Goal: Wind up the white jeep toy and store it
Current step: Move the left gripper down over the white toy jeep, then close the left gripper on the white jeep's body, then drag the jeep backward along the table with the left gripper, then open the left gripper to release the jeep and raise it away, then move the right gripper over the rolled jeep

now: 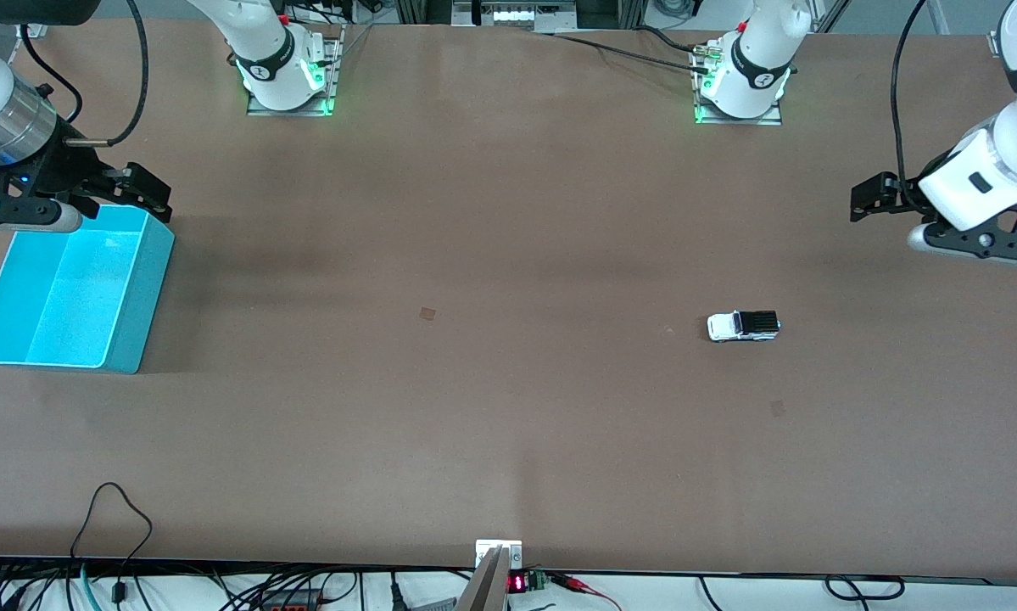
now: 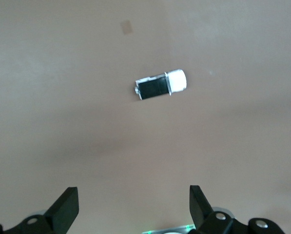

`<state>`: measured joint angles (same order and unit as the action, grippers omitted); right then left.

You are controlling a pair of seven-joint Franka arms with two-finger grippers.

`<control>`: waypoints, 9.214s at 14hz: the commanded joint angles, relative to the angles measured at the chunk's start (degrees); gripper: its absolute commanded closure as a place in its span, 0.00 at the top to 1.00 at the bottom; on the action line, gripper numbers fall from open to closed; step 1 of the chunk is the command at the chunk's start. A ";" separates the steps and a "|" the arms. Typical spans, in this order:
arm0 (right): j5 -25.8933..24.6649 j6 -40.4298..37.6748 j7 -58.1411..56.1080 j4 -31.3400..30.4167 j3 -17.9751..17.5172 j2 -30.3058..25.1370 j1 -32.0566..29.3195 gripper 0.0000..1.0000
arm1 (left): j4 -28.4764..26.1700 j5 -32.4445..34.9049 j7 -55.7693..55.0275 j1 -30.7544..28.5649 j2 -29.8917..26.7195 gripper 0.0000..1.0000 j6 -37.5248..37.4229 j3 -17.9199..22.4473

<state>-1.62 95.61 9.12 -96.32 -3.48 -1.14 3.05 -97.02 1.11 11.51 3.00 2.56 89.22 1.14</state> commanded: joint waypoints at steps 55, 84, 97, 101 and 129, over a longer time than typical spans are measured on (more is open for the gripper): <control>1.00 0.46 -0.86 -0.45 -0.04 -0.35 -0.41 1.00 | -19.78 -0.49 97.20 -18.46 30.75 0.13 52.81 -4.48; 1.00 0.63 -0.94 -0.53 -0.04 -0.35 -0.33 1.00 | 10.26 -0.49 62.79 -13.64 23.02 1.00 -0.43 -5.27; 1.00 1.07 -1.03 -0.97 0.05 -0.26 -0.33 1.00 | 13.80 -0.67 0.57 -2.21 7.83 1.00 -10.03 -5.01; 1.00 1.07 -1.03 -0.97 0.05 -0.18 -0.33 1.00 | 7.39 -0.67 -10.97 -2.21 0.97 1.00 -7.32 -4.83; 1.09 6.59 -60.67 -8.34 -0.39 7.12 0.02 1.00 | 5.62 -0.23 -10.63 1.66 -3.00 1.00 -3.88 -1.49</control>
<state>-1.56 98.74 -43.19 -101.17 -3.54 6.38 3.07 -92.22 1.11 0.48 4.86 -0.35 86.52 -0.30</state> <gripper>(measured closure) 0.000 0.000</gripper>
